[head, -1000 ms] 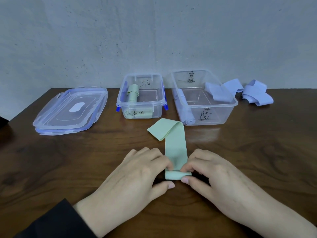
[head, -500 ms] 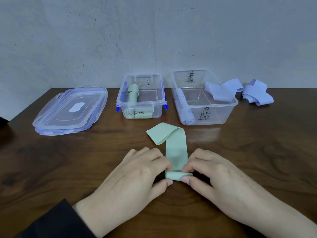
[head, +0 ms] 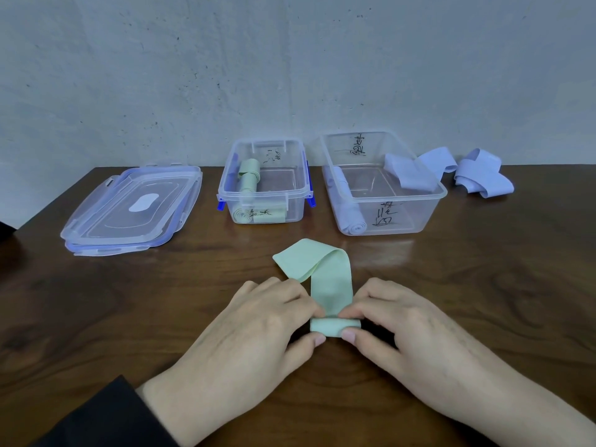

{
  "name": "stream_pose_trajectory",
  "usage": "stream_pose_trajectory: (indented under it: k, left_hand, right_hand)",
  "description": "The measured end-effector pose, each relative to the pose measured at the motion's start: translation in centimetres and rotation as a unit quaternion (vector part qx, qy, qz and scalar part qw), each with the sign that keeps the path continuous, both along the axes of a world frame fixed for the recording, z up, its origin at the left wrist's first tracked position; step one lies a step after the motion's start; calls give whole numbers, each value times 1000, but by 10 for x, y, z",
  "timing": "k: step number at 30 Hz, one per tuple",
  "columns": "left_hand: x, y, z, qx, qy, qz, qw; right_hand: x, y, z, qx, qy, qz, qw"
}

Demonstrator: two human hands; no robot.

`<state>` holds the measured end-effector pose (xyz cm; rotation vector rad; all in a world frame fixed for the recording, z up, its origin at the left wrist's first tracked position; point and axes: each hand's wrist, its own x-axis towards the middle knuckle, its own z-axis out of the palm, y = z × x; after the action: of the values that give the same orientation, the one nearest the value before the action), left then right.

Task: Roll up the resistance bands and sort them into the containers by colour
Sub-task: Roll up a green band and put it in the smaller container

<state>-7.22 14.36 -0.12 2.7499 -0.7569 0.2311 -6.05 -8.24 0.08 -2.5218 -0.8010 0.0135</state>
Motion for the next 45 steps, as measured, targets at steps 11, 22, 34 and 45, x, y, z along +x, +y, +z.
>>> stream_pose_trajectory:
  k: [11,22,34,45]
  left_hand:
    - [0,-1,1,-8,8,2,1000]
    - [-1,1,0,-16,14,23,1000]
    - [9,3,-3,-110,9,21,994]
    - [7,2,0,-25,35,-15,999]
  right_hand:
    - [0,0,-1,-5,-1,-4,1000]
    - [0,0,0,-7,3,-6,1000]
    - [-1,0,1,-16,3,9,1000]
    - [1,-1,0,8,-1,4,1000]
